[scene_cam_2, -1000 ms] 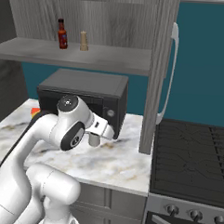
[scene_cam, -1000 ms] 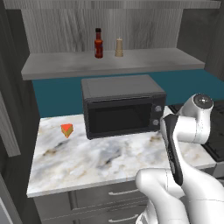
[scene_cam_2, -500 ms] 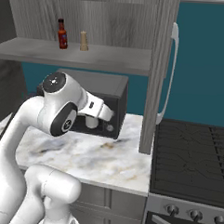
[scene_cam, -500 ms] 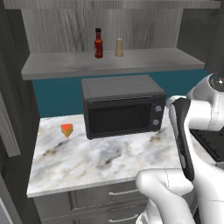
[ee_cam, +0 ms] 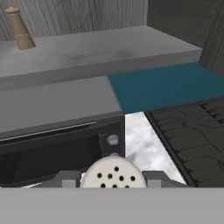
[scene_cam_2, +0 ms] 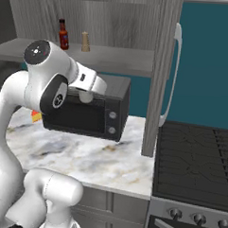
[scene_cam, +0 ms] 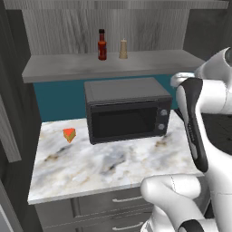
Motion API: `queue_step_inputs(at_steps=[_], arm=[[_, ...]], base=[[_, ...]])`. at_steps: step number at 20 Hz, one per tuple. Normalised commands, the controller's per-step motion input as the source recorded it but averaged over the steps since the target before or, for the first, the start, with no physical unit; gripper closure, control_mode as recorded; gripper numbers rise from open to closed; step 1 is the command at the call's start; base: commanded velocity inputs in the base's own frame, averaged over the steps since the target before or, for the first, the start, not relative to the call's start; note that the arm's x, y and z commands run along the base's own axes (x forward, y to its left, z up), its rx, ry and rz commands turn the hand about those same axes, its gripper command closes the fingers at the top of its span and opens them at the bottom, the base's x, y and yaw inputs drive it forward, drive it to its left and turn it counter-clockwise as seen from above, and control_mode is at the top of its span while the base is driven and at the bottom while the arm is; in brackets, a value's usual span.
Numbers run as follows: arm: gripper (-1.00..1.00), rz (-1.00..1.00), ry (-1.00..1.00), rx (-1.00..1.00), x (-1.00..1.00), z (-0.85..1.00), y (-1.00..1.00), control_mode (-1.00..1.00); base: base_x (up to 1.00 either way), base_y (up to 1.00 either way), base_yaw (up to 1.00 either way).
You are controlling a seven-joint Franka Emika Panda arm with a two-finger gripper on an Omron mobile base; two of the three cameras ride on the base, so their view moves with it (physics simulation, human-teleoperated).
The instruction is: There are various items on the counter. Only move the condiments/shakers into the cabinet.
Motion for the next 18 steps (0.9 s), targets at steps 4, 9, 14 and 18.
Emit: queue_step_inputs(at_steps=[4, 9, 14, 18], arm=[[1.0, 0.05, -0.12, 0.0, 0.29, 0.3, 0.52, -1.0], [1.0, 0.04, -0.08, 0.0, 0.47, 0.26, 0.23, -1.0], [1.0, 0.03, 0.0, 0.0, 0.76, 0.09, 0.1, -1.0], [1.0, 0.01, -0.01, 0.0, 0.69, 0.09, 0.02, -1.0]], base=[[0.0, 0.0, 0.0], [0.0, 0.0, 0.0], [0.0, 0.0, 0.0], [0.0, 0.0, 0.0]])
